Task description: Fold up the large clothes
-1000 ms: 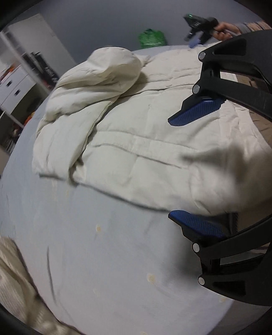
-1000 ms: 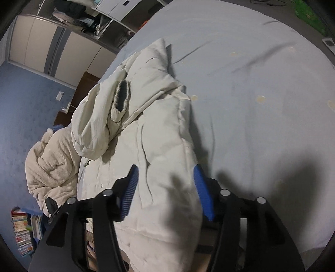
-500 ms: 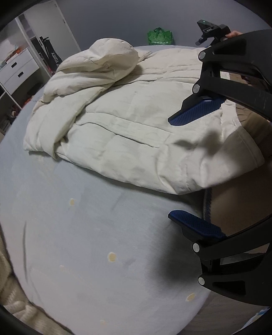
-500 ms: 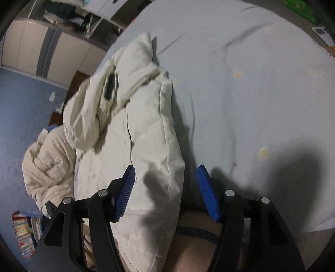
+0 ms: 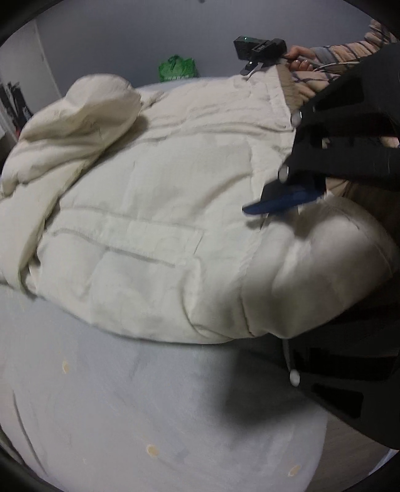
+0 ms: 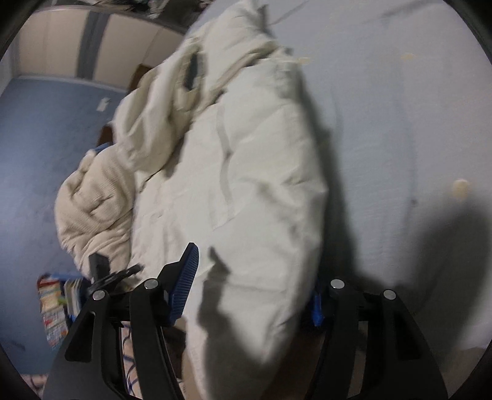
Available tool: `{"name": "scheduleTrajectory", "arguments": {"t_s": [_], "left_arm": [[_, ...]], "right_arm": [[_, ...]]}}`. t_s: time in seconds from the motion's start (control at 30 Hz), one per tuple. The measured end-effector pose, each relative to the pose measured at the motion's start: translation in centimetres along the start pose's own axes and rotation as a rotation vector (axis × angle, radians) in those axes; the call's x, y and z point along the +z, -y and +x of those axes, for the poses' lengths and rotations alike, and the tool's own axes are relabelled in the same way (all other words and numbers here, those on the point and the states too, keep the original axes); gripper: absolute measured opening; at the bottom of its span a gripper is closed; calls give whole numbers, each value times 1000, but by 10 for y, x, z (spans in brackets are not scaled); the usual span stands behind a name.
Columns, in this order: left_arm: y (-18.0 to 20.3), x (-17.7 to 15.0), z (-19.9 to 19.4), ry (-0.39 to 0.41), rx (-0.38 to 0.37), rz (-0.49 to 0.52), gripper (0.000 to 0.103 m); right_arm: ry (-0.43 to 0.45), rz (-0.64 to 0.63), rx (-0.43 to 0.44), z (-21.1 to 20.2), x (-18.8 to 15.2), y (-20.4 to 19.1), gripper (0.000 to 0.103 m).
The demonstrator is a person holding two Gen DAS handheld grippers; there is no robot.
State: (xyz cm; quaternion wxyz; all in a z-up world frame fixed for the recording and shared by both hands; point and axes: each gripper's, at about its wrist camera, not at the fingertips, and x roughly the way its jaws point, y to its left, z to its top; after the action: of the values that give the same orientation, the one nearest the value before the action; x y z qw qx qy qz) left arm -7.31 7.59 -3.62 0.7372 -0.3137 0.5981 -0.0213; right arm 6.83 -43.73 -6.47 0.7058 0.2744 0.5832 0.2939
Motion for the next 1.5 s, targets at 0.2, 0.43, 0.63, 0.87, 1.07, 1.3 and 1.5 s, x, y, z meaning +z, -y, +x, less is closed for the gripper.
{"name": "scheduleTrajectory", "arguments": {"t_s": [0.2, 0.43, 0.63, 0.87, 1.07, 1.3, 1.5], "left_arm": [[14, -12, -9, 39, -15, 57, 23], [23, -22, -14, 56, -25, 81, 19], [25, -25, -19, 63, -48, 92, 17], [28, -20, -46, 146, -191, 104, 14], [42, 4, -76, 241, -287, 144, 14], [52, 50, -107, 351, -372, 140, 14], [60, 98, -121, 413, -398, 130, 14]], "right_arm": [[6, -125, 37, -11, -14, -28, 27], [-18, -169, 27, -18, -27, -33, 26], [-34, -216, 48, -22, -33, -40, 19], [65, -157, 259, -43, -24, -49, 17], [133, -130, 384, -53, 7, -66, 16], [228, -112, 472, -67, 60, -91, 16], [274, -53, 499, -66, 113, -97, 16]]}}
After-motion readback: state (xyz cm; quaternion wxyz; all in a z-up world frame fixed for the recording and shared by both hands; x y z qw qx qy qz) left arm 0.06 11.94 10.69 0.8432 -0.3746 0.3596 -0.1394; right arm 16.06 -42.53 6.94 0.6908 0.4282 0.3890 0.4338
